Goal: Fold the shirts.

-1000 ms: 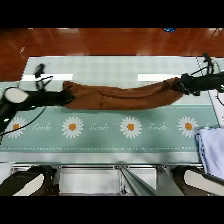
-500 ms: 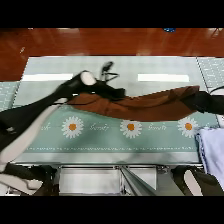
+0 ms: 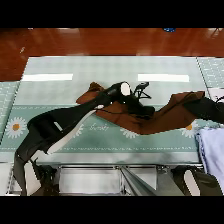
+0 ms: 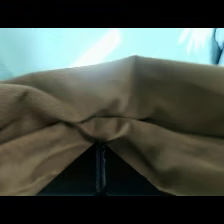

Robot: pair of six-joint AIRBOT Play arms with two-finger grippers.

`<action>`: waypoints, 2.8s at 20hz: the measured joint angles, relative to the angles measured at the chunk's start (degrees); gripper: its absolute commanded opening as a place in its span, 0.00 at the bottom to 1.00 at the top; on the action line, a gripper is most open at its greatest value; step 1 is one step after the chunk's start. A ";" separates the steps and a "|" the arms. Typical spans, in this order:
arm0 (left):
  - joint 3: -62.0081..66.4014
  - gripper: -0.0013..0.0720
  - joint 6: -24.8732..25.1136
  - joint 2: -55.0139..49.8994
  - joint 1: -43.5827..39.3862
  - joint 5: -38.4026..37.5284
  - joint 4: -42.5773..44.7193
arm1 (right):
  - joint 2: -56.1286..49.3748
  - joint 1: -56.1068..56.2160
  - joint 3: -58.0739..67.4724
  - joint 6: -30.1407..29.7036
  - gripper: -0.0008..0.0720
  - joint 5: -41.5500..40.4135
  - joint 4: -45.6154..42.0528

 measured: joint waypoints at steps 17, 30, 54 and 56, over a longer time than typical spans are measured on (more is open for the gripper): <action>-43.76 0.05 2.25 62.51 39.60 0.26 22.95 | -41.90 36.09 15.06 -5.53 0.04 -28.87 19.43; -63.65 0.05 2.82 74.42 44.63 0.72 21.81 | -72.87 45.99 40.37 -6.14 0.58 -31.98 26.56; -64.19 0.05 1.33 74.60 47.60 2.34 20.37 | -28.00 18.56 -17.00 9.18 0.59 -30.71 4.61; -64.17 0.05 1.33 74.60 47.54 2.32 20.37 | -31.43 18.78 -18.29 4.04 0.59 -32.11 12.68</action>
